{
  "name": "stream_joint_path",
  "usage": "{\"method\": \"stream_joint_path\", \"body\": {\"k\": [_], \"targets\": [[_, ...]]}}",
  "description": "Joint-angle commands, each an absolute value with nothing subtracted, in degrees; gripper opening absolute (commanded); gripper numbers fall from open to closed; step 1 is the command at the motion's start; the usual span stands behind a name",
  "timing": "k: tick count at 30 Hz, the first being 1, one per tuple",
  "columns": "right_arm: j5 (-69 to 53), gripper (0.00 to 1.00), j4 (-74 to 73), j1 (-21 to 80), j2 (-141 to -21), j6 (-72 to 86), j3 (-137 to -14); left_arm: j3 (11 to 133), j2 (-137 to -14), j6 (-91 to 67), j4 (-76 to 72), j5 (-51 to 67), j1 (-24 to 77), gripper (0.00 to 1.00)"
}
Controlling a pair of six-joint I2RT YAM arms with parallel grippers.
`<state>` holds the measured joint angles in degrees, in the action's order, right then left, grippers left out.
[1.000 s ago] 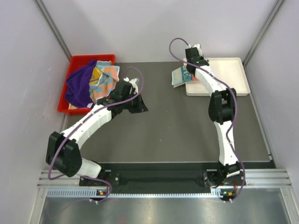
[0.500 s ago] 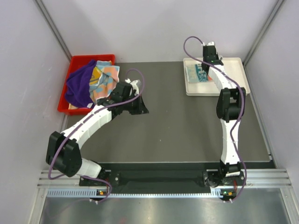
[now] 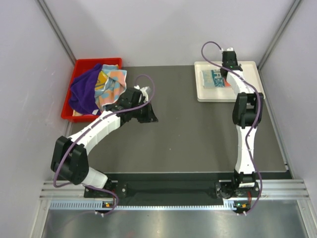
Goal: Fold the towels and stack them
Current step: Neatly place the folded towel into the bin, then grab crumpled towel
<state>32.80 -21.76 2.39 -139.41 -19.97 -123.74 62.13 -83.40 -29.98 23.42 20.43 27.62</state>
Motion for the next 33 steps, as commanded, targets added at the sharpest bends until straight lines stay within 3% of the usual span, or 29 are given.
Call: {"method": "stream_joint_path", "body": {"k": [1, 4, 6, 9, 13, 16, 22, 33], "targets": [[31.2, 0.26, -19.2, 0.4, -138.6, -19.8, -124.5, 62.8, -83.8, -29.6, 21.3, 21.4, 27.4, 0.0], [30.9, 0.54, -19.7, 0.4, -137.9, -19.2, -124.2, 63.4, -84.3, -30.0, 21.4, 21.5, 27.3, 0.03], [30.8, 0.66, -21.3, 0.4, -136.7, -17.8, -124.7, 63.6, -84.3, -30.8, 21.1, 21.2, 27.3, 0.1], [30.1, 0.74, -22.5, 0.4, -132.6, -14.5, -124.6, 64.0, -84.2, -31.4, 20.2, 20.0, 27.4, 0.17], [24.5, 0.78, -27.2, 0.4, -123.8, -7.5, -124.0, 67.3, -84.6, -31.6, 21.0, 15.8, 27.3, 0.24], [16.4, 0.84, -27.6, 0.7, -115.4, 0.4, -118.3, 72.1, -85.3, -31.5, 22.4, 5.1, 27.2, 0.27], [8.7, 0.85, -20.2, 9.0, -102.5, 9.6, -98.1, 84.4, -92.5, -31.2, 27.4, -22.6, 21.6, 0.38], [2.1, 0.81, -12.2, 27.7, -100.6, 15.3, -83.8, 91.4, -104.7, -29.4, 25.8, -36.6, 6.7, 0.46]]}}
